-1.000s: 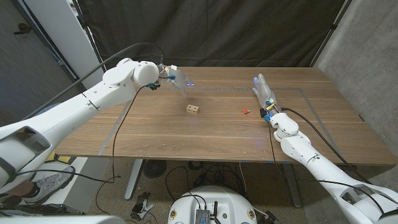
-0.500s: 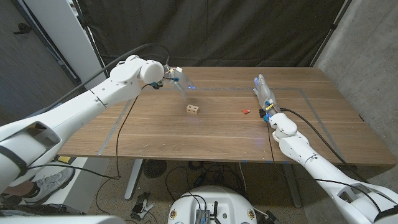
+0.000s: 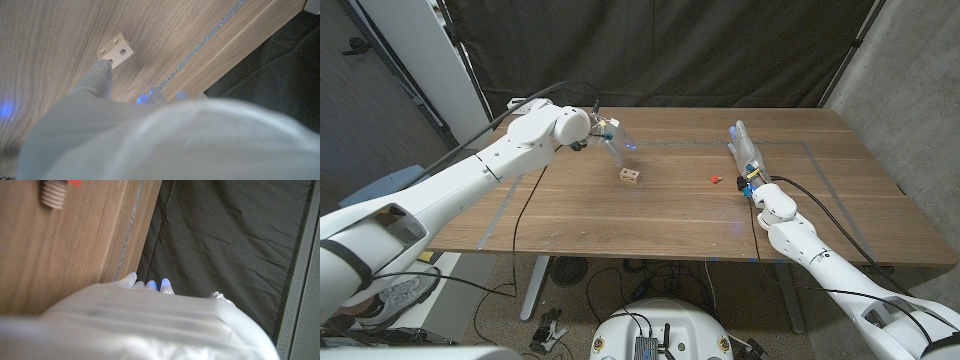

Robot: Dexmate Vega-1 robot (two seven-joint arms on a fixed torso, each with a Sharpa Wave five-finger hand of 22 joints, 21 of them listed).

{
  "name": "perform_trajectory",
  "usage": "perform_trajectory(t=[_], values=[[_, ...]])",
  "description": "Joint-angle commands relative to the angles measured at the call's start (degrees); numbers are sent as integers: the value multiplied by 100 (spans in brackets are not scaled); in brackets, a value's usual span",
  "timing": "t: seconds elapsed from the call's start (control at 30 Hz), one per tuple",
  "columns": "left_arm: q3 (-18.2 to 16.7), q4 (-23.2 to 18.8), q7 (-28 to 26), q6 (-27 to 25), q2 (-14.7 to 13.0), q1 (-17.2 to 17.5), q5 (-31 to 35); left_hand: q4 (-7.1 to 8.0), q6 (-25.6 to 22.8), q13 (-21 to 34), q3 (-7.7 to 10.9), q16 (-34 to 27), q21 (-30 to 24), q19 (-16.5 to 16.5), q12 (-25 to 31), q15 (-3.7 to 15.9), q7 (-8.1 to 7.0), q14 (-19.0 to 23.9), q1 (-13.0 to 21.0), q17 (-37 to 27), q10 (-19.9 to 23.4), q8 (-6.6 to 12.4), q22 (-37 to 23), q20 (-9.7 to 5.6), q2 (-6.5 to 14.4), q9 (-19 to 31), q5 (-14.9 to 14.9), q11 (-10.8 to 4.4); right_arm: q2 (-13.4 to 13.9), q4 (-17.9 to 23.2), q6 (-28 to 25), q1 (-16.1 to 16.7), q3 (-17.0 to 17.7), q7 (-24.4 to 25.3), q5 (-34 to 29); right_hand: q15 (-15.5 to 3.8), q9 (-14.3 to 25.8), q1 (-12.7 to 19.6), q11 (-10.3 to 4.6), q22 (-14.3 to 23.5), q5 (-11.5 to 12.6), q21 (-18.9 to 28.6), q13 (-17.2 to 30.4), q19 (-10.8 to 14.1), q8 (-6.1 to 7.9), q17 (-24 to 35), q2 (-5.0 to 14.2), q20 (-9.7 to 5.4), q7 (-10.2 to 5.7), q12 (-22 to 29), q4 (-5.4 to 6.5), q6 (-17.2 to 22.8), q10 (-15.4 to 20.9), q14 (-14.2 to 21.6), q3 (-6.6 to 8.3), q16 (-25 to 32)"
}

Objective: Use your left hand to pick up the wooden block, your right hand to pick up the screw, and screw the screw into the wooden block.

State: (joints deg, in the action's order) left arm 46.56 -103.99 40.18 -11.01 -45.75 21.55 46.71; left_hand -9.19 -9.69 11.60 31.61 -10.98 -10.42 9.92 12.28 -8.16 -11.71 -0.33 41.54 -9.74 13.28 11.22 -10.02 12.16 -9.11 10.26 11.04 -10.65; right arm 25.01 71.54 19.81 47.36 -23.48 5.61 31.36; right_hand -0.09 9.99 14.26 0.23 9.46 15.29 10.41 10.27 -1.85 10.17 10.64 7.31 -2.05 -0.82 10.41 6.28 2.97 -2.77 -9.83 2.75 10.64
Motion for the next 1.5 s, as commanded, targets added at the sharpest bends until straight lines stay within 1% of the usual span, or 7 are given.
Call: perform_trajectory(t=[0.03,0.27,0.57,0.87,1.07,1.27,1.5], values=[[-13,-77,-264,-299,123,302,289,-9,33,33,-35,-48,-67,189,36,-144,-64,111,68,-12,60,-3,-15,22,45,27,-16,60,21,9,7,35,18,14,-1,-29,9,18,36,14,20,14,8,-43,35,17,-66,-83,16,32,-23,-26,-33,-82,-9,19],[57,-9,-198,-290,205,275,317,1,137,44,-52,-39,-91,106,88,-159,-86,169,108,-10,180,-36,-19,23,87,26,-32,87,3,-46,53,30,30,2,12,-41,8,41,30,14,25,13,8,-54,31,13,-77,-91,-5,31,-48,-41,-41,-94,-4,17],[174,79,-241,-194,258,274,437,13,118,66,-70,-27,-89,66,157,-103,-80,195,138,-10,339,-13,-15,27,125,29,-45,46,1,-53,115,76,56,33,12,-34,7,63,37,15,30,16,8,-58,29,11,-104,-82,-7,31,-78,-52,-47,-100,-7,18],[245,109,-418,-114,248,325,687,23,44,77,-85,-19,-88,43,148,-98,-77,208,141,-10,313,15,-13,27,140,31,-49,50,20,-28,115,105,72,42,21,-30,6,64,31,15,32,18,8,-63,28,12,-135,-81,-11,31,-95,-61,-53,-104,-21,22],[243,79,-695,-143,234,453,952,81,-38,91,-148,-31,-87,15,159,-28,-69,276,33,-11,336,27,-13,28,138,32,-64,46,5,-49,132,107,80,52,29,-33,7,58,19,16,35,20,8,-62,30,16,-132,-83,-3,32,-95,-60,-56,-102,-23,27],[254,124,-786,-78,269,494,1077,99,-73,98,-179,-52,-89,-18,151,40,-79,373,-8,-12,319,25,-13,26,151,32,-64,82,-14,-86,144,92,74,36,35,-41,7,54,40,16,38,22,8,-61,32,18,-129,-84,-3,35,-96,-58,-50,-106,-24,28],[247,171,-863,10,287,547,1107,100,-104,97,-198,-59,-92,-47,169,94,-79,435,-22,-13,376,26,-14,25,159,32,-62,47,-25,-73,143,110,72,66,30,-36,7,50,76,16,42,25,8,-57,35,19,-125,-93,8,39,-97,-52,-43,-108,-25,30]])
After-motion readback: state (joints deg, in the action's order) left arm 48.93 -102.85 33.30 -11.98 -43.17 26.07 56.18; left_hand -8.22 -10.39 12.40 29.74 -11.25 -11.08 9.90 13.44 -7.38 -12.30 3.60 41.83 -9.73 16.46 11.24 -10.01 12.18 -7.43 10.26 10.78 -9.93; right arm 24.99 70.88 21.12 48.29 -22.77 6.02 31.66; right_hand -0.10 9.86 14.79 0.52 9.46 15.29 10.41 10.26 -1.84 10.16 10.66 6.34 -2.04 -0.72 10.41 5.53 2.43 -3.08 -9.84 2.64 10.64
